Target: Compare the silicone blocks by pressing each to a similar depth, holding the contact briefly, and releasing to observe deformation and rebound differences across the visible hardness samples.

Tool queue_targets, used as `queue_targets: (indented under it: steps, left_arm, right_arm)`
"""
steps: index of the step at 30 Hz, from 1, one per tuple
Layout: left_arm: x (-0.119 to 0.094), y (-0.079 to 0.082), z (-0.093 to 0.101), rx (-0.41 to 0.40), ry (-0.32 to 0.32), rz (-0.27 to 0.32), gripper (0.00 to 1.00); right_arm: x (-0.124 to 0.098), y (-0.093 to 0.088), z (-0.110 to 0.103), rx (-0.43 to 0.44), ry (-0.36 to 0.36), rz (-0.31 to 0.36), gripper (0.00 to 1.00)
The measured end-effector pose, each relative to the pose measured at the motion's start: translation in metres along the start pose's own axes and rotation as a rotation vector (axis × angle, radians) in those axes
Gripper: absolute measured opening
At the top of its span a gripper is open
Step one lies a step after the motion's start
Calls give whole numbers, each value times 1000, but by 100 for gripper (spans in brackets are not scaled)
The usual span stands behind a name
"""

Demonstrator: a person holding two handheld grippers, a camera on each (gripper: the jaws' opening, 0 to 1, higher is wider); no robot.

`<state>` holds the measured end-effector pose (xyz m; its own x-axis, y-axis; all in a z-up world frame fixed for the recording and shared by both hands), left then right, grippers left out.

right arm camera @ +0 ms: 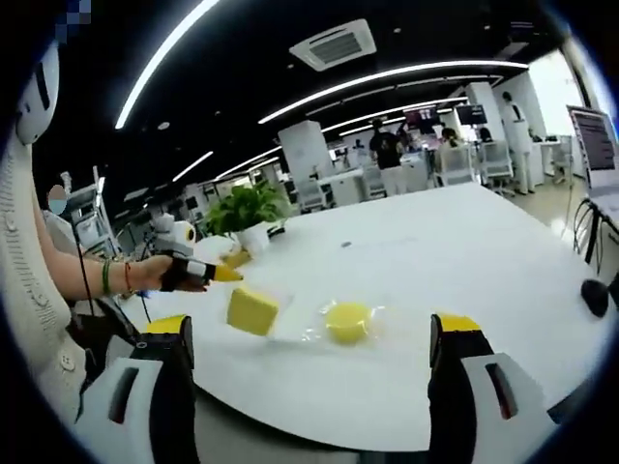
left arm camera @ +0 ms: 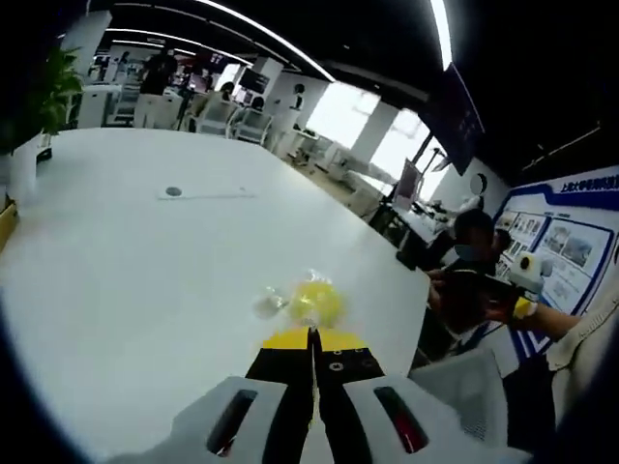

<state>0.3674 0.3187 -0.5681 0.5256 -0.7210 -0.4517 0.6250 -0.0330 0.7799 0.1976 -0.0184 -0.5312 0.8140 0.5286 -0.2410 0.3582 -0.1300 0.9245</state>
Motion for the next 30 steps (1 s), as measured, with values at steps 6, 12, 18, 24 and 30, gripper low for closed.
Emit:
queue_targets:
  steps: [6,12,18,24,30]
  left_arm:
    - [2,5,-30,56,52,-26,0]
    - [5,2,-52,66,78,-46,0]
    - [13,-10,-79,76,119,-116,0]
    - [21,-23,-99,73,142,-174,0]
    - [29,-30,-111,83,150,-200,0]
  right_arm:
    - [1,-1,1,28,-10,-16,94]
    - [5,-11,1,53,-31,-42,93]
    - [8,-10,-2,29,-15,-69,93]
    - [9,-5,-1,-12,-8,-93,91]
    - [7,-6,2,-3,-19,-95,90]
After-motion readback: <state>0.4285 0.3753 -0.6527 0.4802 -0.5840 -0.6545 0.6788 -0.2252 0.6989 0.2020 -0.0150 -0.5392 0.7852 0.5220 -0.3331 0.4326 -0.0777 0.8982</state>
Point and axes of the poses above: the point that each gripper's makers call its tool centre point, and the gripper's own axes: x roughly forward along the fingers, z roughly to its right, y roughly out of its top, the point moved 8 cm from there along -x, roughly backward along the fingers, and after that the axes turned 3 degrees about y, right-handed, at the moved point
